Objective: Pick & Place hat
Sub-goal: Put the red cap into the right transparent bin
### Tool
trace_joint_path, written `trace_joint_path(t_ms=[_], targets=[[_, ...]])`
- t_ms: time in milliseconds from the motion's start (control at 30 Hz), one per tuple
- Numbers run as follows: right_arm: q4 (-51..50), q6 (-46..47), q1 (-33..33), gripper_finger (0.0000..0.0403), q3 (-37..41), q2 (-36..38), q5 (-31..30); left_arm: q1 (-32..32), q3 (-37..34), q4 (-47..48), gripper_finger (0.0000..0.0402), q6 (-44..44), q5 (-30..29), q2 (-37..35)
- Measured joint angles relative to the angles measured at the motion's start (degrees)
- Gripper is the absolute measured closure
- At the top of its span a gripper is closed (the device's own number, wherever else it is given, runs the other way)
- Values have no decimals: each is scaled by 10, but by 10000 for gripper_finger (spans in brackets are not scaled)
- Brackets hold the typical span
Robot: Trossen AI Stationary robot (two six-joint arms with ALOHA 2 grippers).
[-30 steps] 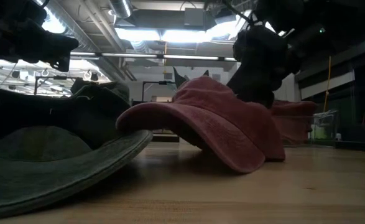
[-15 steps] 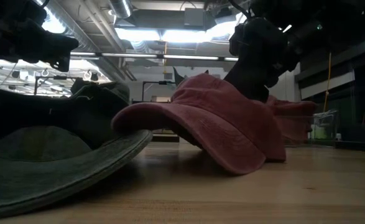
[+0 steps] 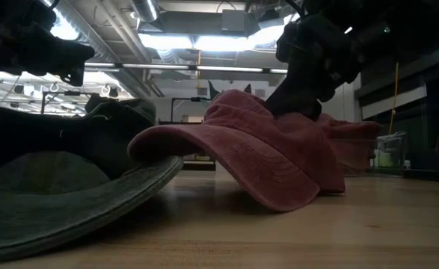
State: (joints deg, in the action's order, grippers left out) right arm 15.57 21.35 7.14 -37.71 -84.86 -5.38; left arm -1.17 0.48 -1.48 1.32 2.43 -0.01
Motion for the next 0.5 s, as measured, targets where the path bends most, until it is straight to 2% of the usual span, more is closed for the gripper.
trace_joint_path(t_ms=[500], targets=[[-34,-13,-5,364,0,60,110,0,0,0,396,0,0,0]])
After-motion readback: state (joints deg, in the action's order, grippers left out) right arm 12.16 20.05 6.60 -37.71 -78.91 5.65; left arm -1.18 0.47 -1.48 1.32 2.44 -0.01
